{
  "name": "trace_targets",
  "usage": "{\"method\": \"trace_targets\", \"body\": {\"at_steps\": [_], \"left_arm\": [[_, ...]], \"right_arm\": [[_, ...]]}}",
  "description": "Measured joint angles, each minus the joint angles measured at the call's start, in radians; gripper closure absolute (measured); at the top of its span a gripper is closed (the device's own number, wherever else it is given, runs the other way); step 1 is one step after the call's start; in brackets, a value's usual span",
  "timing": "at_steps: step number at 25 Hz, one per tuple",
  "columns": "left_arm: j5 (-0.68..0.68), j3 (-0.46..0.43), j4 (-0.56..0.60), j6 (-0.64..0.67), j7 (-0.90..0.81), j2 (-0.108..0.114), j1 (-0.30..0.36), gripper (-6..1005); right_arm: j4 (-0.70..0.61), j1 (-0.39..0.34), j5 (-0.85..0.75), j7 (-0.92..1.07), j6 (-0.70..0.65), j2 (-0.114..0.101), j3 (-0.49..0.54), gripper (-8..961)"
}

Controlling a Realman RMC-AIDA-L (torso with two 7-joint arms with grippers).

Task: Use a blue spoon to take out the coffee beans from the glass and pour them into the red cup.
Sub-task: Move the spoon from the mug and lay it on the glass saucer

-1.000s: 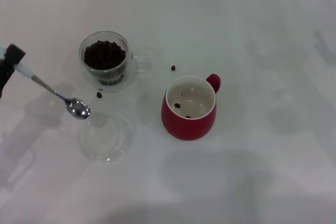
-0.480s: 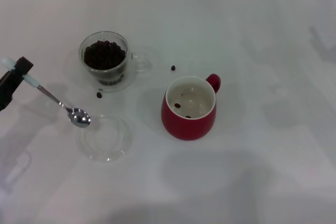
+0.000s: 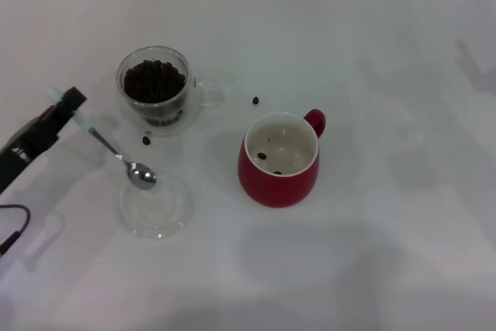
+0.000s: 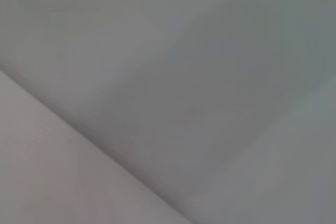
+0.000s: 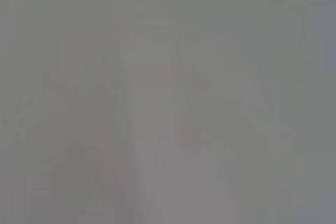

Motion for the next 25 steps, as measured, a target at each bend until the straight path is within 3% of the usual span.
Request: {"method": "trace_targets", "body": {"at_steps": [25], "left_arm": [[0.096, -0.003, 0.073, -0.177, -0.025, -0.002, -0.026, 863]], "right_arm": [[0.005, -0.005, 0.012, 0.000, 0.001, -0.007, 0.000, 125]]}}
